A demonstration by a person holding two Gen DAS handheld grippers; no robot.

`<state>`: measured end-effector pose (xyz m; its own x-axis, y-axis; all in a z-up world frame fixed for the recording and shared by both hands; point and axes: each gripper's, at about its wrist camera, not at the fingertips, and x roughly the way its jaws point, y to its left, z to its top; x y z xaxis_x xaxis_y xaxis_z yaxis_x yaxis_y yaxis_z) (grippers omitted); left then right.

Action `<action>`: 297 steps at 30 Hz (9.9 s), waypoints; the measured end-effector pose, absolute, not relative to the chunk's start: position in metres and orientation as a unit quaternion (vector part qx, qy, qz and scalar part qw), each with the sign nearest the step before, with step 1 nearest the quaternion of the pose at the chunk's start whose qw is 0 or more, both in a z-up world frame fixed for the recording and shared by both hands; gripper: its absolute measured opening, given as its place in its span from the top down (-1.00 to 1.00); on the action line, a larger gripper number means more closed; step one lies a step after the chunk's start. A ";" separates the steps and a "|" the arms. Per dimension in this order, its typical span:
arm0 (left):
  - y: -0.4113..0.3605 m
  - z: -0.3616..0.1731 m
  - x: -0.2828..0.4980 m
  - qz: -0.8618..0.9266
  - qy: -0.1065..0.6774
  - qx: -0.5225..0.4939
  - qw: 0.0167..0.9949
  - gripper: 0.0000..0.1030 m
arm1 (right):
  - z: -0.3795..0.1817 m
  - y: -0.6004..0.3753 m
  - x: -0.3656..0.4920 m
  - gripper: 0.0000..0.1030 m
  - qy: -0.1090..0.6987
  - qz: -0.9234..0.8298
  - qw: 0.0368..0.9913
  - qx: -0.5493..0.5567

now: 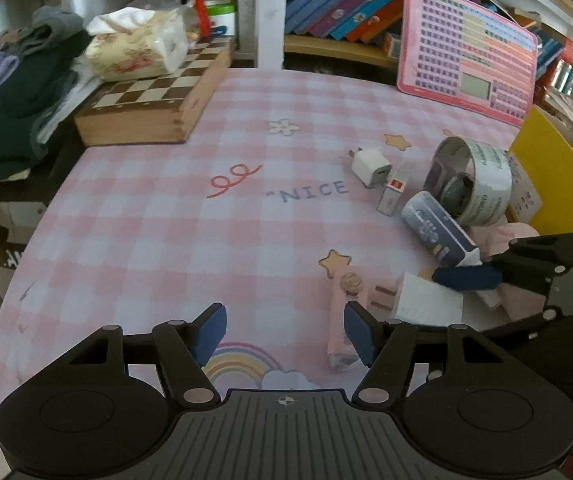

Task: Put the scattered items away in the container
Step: 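Move the left tool to the pink box cutter while the right tool approaches the white charger, then close the left tool on the pink box cutter while the right tool grasps the white charger, then lift the box cutter with the left tool while the right tool carries the charger toward the yellow box, then lower both held items into the yellow box and open both tools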

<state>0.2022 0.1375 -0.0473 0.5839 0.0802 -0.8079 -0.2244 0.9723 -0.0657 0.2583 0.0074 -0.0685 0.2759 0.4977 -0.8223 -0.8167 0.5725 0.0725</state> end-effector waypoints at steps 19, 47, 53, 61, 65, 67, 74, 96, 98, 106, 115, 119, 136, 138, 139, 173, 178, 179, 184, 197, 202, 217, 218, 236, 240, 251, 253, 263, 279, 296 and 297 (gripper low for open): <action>0.099 -0.074 0.233 0.032 0.472 -0.001 0.881 0.35 | -0.067 -0.011 0.232 0.07 0.414 0.433 0.765 -0.236; 0.126 -0.039 0.189 0.060 0.436 -0.140 0.887 0.56 | -0.046 -0.025 0.217 0.19 0.411 0.441 0.774 -0.194; 0.122 -0.029 0.169 0.059 0.425 -0.147 0.891 0.56 | -0.037 -0.033 0.205 0.19 0.404 0.438 0.782 -0.183; 0.121 -0.016 0.142 0.050 0.406 -0.179 0.895 0.56 | -0.023 -0.052 0.192 0.19 0.416 0.419 0.794 -0.147; 0.120 -0.011 0.128 0.043 0.397 -0.199 0.895 0.56 | -0.018 -0.060 0.181 0.19 0.419 0.404 0.802 -0.136; 0.119 -0.008 0.120 0.037 0.392 -0.205 0.896 0.56 | -0.016 -0.063 0.175 0.19 0.417 0.396 0.807 -0.132; 0.112 0.004 0.092 0.024 0.376 -0.199 0.905 0.56 | -0.005 -0.071 0.145 0.19 0.403 0.386 0.820 -0.131; 0.086 0.012 0.014 -0.043 0.352 -0.216 0.910 0.56 | 0.015 -0.113 0.058 0.19 0.402 0.316 0.852 -0.112; 0.082 0.013 0.012 -0.049 0.350 -0.214 0.911 0.56 | 0.016 -0.117 0.055 0.19 0.401 0.309 0.855 -0.110; 0.074 0.015 0.009 -0.065 0.350 -0.207 0.911 0.56 | 0.020 -0.132 0.048 0.19 0.401 0.284 0.865 -0.096; 0.064 0.018 0.012 -0.074 0.349 -0.201 0.912 0.56 | 0.018 -0.147 0.044 0.19 0.405 0.274 0.868 -0.090; 0.058 0.020 0.016 -0.081 0.350 -0.193 0.913 0.56 | 0.018 -0.159 0.041 0.19 0.400 0.258 0.876 -0.084; 0.020 0.019 0.025 -0.139 0.368 -0.163 0.905 0.56 | 0.017 -0.206 0.030 0.19 0.415 0.186 0.890 -0.040; 0.017 0.018 0.025 -0.146 0.371 -0.160 0.903 0.56 | 0.015 -0.210 0.028 0.19 0.420 0.176 0.890 -0.035; 0.016 0.017 0.025 -0.150 0.373 -0.159 0.902 0.56 | 0.014 -0.212 0.027 0.19 0.423 0.172 0.889 -0.033; -0.049 0.006 0.073 -0.253 0.415 -0.109 0.867 0.56 | 0.004 -0.265 0.037 0.19 0.455 0.066 0.888 0.011; -0.054 0.004 0.088 -0.262 0.417 -0.107 0.864 0.56 | 0.001 -0.271 0.049 0.19 0.459 0.059 0.886 0.014; -0.055 0.004 0.090 -0.263 0.417 -0.107 0.863 0.56 | 0.001 -0.272 0.052 0.19 0.459 0.059 0.886 0.014; -0.057 0.000 0.105 -0.264 0.422 -0.108 0.861 0.56 | -0.002 -0.271 0.069 0.19 0.463 0.066 0.884 0.011; -0.070 0.002 0.153 -0.260 0.420 -0.111 0.862 0.56 | 0.001 -0.278 0.126 0.19 0.469 0.087 0.879 -0.003; -0.080 0.012 0.172 -0.264 0.405 -0.106 0.869 0.56 | 0.009 -0.284 0.146 0.19 0.458 0.094 0.884 -0.008; -0.090 0.064 0.235 -0.232 0.327 -0.079 0.913 0.56 | 0.067 -0.294 0.218 0.19 0.368 0.168 0.913 -0.042; -0.092 0.064 0.239 -0.228 0.326 -0.074 0.914 0.56 | 0.069 -0.294 0.224 0.19 0.365 0.176 0.913 -0.048; -0.119 0.040 0.308 -0.167 0.380 0.006 0.910 0.56 | 0.033 -0.286 0.322 0.19 0.387 0.276 0.870 -0.133; -0.125 0.034 0.322 -0.160 0.391 0.026 0.906 0.56 | 0.026 -0.287 0.338 0.19 0.392 0.286 0.862 -0.147; -0.132 0.010 0.368 -0.150 0.425 0.100 0.887 0.55 | 0.006 -0.269 0.385 0.19 0.405 0.312 0.833 -0.212; -0.134 0.003 0.376 -0.153 0.434 0.121 0.879 0.55 | -0.002 -0.262 0.394 0.19 0.417 0.319 0.820 -0.229; -0.148 -0.019 0.397 -0.152 0.461 0.186 0.854 0.55 | -0.033 -0.245 0.426 0.19 0.452 0.343 0.774 -0.283; -0.152 -0.030 0.411 -0.155 0.486 0.199 0.837 0.55 | -0.043 -0.234 0.437 0.19 0.467 0.356 0.749 -0.306; -0.154 -0.032 0.411 -0.168 0.494 0.212 0.826 0.46 | -0.043 -0.238 0.439 0.02 0.463 0.364 0.748 -0.307; -0.155 -0.031 0.410 -0.168 0.493 0.215 0.826 0.44 | -0.043 -0.238 0.438 -0.02 0.463 0.365 0.748 -0.306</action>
<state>0.4103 -0.1550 -0.0314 0.4583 -0.0652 -0.8864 0.4889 0.8514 0.1902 0.4379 -0.2377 -0.0430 0.3059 0.2618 -0.9154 -0.8287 0.5465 -0.1207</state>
